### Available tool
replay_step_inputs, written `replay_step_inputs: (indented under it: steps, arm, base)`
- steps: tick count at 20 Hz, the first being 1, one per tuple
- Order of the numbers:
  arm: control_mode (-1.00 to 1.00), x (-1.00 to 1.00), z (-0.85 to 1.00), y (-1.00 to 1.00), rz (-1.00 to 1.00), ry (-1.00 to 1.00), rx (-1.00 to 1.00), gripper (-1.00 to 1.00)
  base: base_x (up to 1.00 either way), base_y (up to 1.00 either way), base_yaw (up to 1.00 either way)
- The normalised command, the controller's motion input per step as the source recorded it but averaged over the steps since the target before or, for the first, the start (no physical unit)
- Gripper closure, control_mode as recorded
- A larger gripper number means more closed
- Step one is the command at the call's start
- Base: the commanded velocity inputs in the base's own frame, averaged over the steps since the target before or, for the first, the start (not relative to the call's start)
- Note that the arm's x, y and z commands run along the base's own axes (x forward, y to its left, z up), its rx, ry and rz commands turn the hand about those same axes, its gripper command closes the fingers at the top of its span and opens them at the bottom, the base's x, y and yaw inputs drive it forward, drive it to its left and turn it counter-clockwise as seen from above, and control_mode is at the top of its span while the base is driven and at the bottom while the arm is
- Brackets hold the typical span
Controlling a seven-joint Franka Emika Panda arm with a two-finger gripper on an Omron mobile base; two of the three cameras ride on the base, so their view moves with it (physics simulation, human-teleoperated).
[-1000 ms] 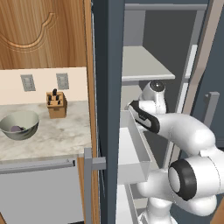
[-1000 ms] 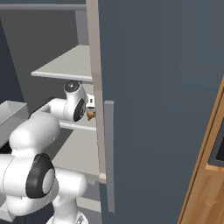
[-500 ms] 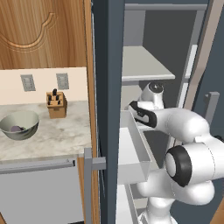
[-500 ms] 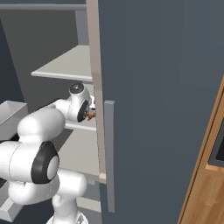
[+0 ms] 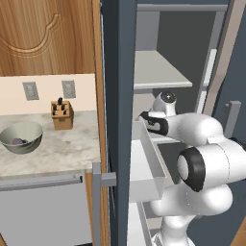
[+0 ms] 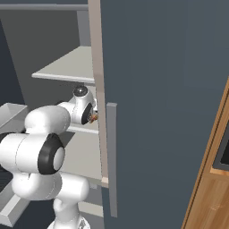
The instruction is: Take the eggplant, chicken drumstick, and garlic from the freezer and place them in the bowl on the counter.
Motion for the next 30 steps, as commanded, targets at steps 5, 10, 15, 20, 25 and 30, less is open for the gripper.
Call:
replay_step_inputs:
  steps: [5, 10, 15, 20, 25, 30]
  arm:
    - [-1.00, 0.17, -0.13, 0.00, 0.00, 0.01, 0.00, -1.00]
    - [-1.00, 0.06, -0.18, 0.00, 0.00, 0.02, 0.00, -1.00]
    - [-1.00, 0.02, -0.24, 0.00, 0.00, 0.00, 0.00, 1.00]
    - [-1.00, 0.07, -0.06, 0.00, 0.00, 0.00, 0.00, 1.00]
    - [-1.00, -0.49, 0.05, -0.02, 0.00, 0.00, 0.00, 1.00]
    - [-1.00, -0.85, 0.22, -0.05, 0.00, 0.00, 0.00, 1.00]
  base:
    - [0.00, 0.00, 0.00]
    - [0.00, 0.00, 0.00]
    - [0.00, 0.00, 0.00]
    - [0.00, 0.00, 0.00]
    - [0.00, 0.00, 0.00]
    - [0.00, 0.00, 0.00]
